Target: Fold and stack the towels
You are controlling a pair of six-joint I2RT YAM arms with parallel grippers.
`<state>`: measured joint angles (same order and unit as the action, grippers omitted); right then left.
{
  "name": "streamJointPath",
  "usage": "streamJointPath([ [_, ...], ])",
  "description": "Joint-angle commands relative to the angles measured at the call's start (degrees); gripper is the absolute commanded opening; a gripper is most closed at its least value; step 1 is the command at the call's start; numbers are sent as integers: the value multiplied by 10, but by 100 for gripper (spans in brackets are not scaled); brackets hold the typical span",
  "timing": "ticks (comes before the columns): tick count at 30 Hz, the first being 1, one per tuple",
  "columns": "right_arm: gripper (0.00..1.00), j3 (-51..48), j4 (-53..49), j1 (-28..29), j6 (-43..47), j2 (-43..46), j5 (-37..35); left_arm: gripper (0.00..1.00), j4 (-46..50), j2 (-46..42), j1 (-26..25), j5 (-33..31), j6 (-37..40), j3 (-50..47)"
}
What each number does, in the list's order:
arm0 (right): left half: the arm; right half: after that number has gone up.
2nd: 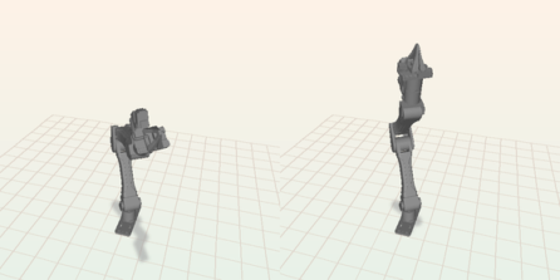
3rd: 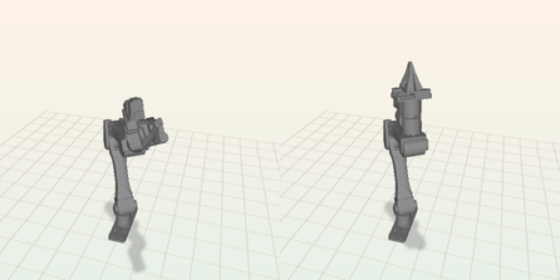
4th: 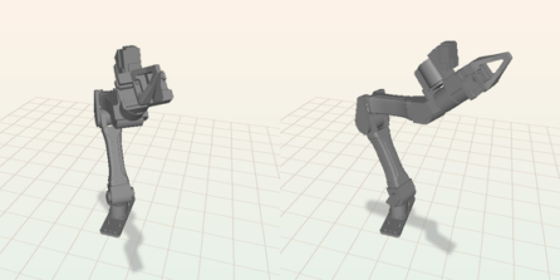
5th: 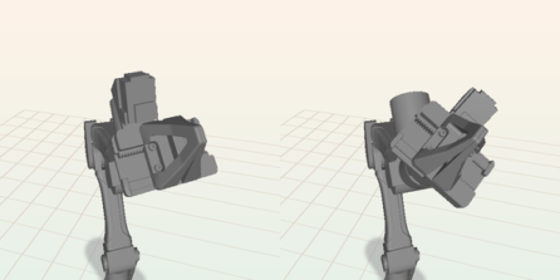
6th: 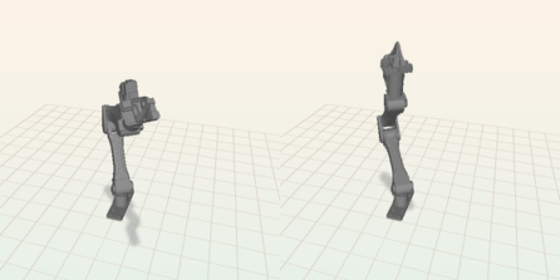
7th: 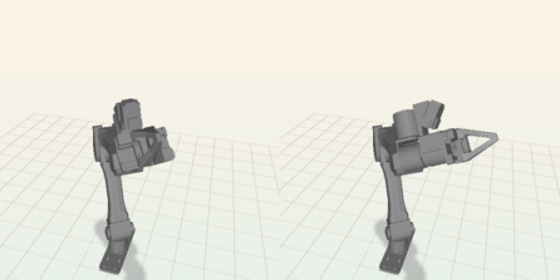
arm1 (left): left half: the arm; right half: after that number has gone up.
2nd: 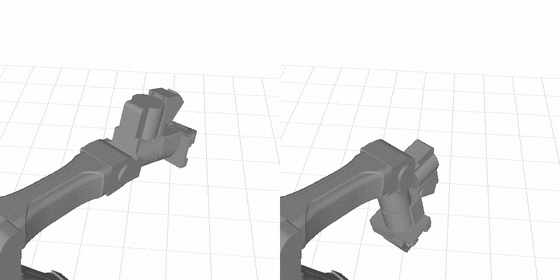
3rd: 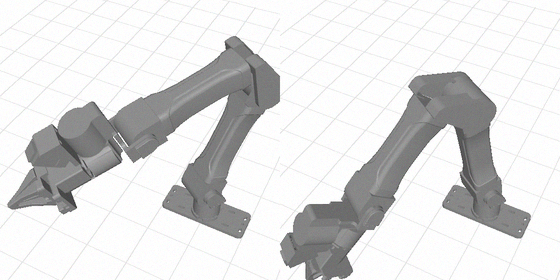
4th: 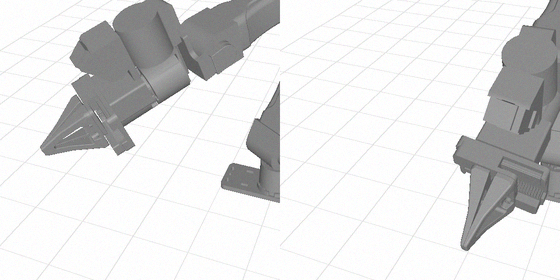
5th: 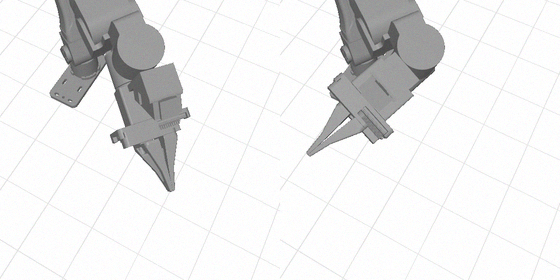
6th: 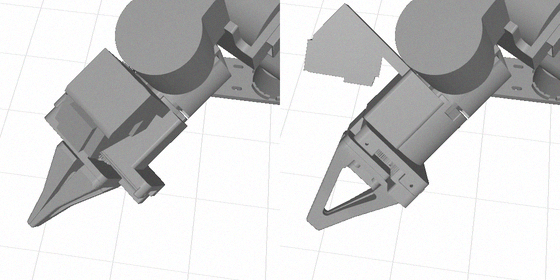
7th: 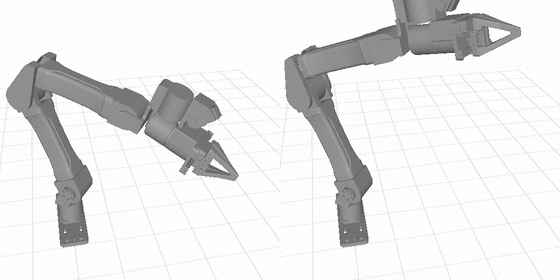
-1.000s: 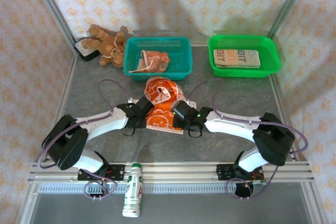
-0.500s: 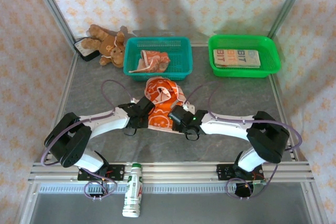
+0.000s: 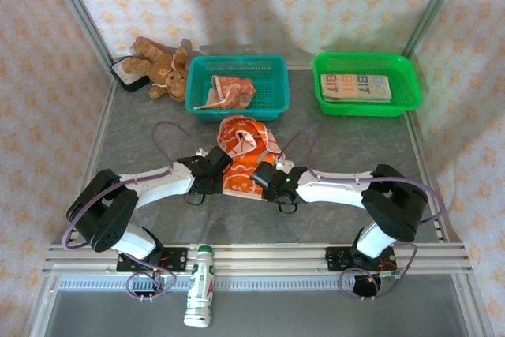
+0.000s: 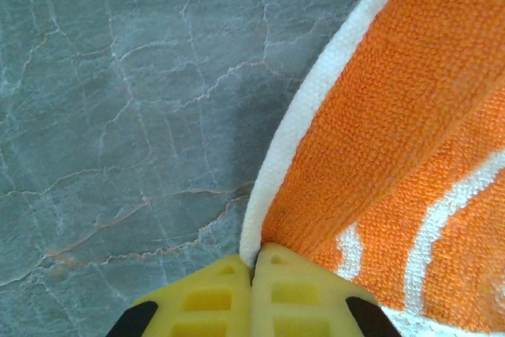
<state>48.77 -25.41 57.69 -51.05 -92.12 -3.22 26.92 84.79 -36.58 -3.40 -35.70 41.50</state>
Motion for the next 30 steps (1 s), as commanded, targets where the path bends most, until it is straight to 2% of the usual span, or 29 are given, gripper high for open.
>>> streamJointPath([
  [1, 43, 11, -24, 9, -12, -12, -19, 0, 4, -9, 5, 3, -2, -4],
  [4, 43, 13, -28, 17, -13, -19, -20, 0, 3, -11, 5, 4, -3, -4],
  [7, 36, 15, -28, 22, -15, -28, -15, 0, 4, -13, 5, 5, -5, -3],
  [24, 36, 33, -98, 72, -33, -4, -44, 0, 7, -25, 5, 5, -23, -8],
  [30, 38, 22, -85, 81, -37, 2, -38, 0, 5, -29, 5, 6, -25, -15],
])
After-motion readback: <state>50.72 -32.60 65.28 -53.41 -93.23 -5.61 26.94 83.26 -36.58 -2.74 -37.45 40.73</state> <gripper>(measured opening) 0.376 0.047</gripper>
